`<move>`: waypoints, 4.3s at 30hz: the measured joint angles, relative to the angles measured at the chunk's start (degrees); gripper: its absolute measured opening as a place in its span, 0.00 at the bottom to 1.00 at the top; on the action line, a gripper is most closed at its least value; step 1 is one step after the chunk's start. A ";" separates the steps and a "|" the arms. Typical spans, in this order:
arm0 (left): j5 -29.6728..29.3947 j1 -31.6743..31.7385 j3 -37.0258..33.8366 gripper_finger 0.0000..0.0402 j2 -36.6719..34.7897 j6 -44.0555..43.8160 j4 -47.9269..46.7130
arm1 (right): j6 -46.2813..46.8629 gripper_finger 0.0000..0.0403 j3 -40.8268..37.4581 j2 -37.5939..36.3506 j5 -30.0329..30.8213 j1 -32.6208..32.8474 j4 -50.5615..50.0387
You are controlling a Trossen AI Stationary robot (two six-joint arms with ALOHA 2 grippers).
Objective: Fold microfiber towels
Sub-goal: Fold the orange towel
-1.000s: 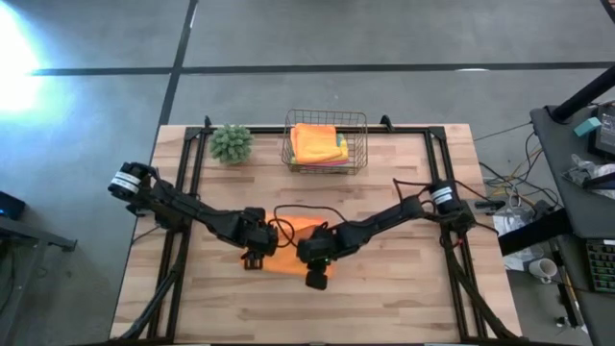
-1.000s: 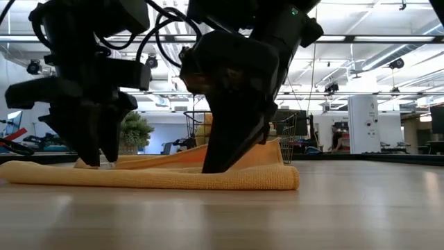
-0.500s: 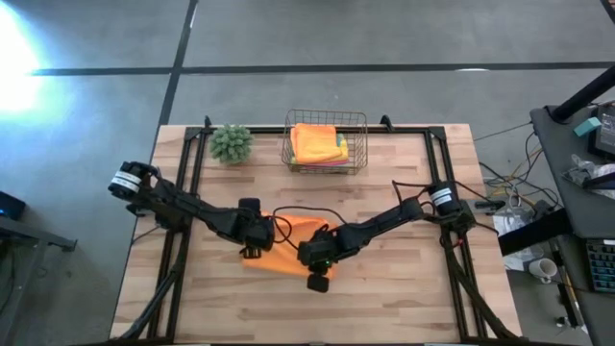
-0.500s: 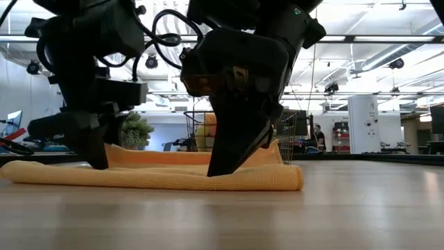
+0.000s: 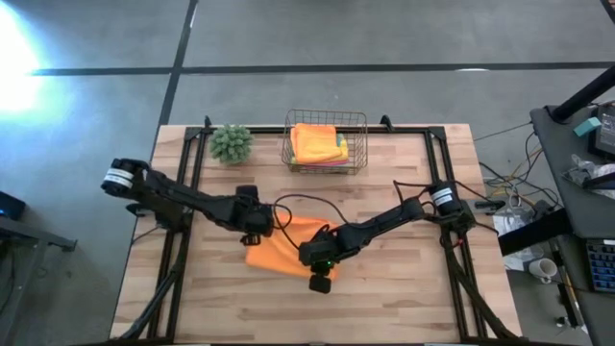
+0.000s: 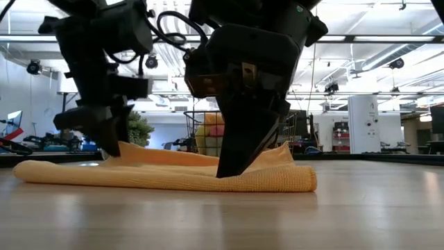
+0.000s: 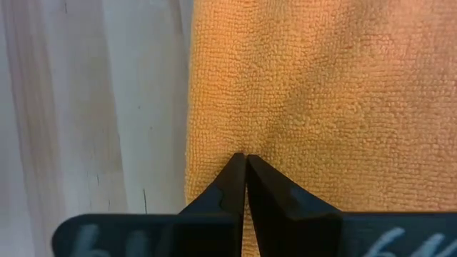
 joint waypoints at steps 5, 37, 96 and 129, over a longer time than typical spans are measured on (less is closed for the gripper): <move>0.48 -0.04 -0.02 0.49 -5.35 -3.47 -3.59 | -0.05 0.02 0.34 -1.69 0.58 0.04 -0.80; -4.01 -5.34 -0.48 0.49 4.74 -15.36 11.38 | -5.49 0.02 0.47 -9.25 11.13 -3.13 -13.97; -1.27 -6.10 -0.09 0.49 7.18 -8.59 11.32 | 6.99 0.02 -7.20 -4.89 1.76 -1.84 -2.22; 5.16 -11.49 2.80 0.49 2.61 -17.86 28.29 | 1.23 0.02 -8.75 -12.27 10.64 -2.46 -7.90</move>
